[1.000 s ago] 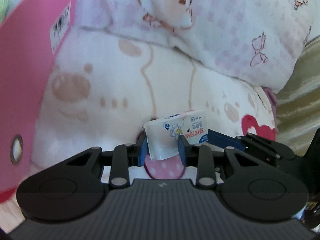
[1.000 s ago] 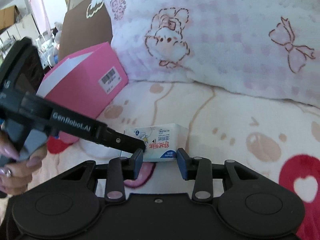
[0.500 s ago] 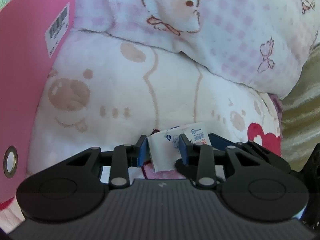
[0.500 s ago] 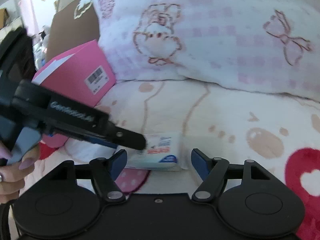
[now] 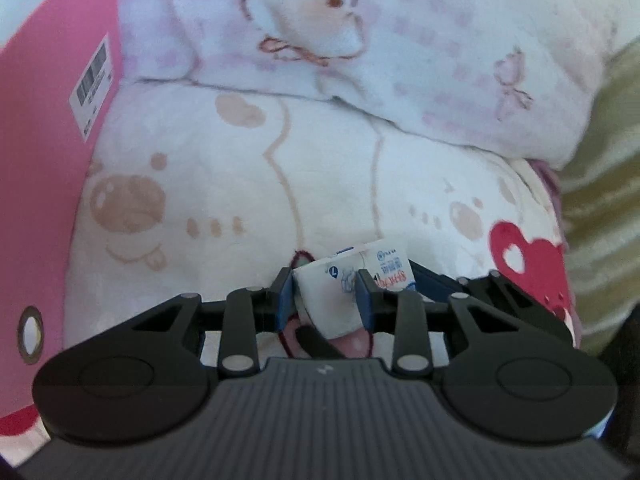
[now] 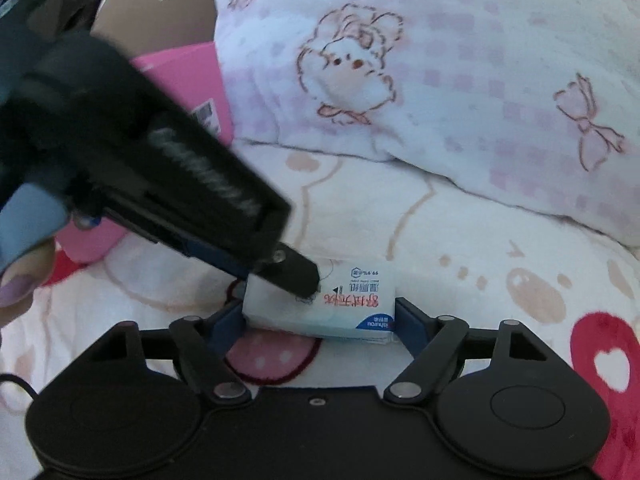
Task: Organize objects
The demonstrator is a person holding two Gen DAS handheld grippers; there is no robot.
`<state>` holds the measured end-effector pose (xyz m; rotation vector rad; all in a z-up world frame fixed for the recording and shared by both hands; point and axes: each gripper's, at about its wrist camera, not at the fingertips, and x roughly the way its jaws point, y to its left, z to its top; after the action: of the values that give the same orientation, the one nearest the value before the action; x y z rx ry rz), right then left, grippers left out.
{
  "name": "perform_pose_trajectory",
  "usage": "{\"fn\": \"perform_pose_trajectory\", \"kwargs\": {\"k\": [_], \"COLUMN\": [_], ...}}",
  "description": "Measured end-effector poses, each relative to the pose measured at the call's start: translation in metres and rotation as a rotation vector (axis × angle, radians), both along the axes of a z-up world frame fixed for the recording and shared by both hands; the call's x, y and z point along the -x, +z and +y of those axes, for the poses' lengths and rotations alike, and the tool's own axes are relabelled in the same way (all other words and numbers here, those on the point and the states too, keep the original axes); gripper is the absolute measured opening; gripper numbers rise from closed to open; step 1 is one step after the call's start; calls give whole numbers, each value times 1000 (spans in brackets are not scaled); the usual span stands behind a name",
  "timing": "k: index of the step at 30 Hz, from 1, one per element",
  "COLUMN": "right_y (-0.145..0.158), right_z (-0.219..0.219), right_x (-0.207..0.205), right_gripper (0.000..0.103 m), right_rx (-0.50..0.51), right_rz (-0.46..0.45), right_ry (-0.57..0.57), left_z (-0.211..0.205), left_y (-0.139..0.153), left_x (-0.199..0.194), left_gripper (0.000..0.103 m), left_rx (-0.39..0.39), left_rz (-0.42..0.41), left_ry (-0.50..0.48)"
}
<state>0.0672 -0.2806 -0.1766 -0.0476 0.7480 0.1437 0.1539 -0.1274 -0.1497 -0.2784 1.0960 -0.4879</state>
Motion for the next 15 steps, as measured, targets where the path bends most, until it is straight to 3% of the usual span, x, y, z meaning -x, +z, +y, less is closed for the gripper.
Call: {"fn": "perform_pose_trajectory", "kwargs": {"k": [7, 15], "right_y": [1, 13], "right_z": [23, 39], "right_x": [15, 40], "right_gripper": [82, 83], "right_rx": [47, -45], "right_rz": [6, 56], "right_ry": [-22, -69], "left_z": [12, 27], "left_y": [0, 10], "left_x": [15, 44], "left_gripper": [31, 30], "left_rx": [3, -22], "left_rz": [26, 9], "left_ry": [-11, -32]}}
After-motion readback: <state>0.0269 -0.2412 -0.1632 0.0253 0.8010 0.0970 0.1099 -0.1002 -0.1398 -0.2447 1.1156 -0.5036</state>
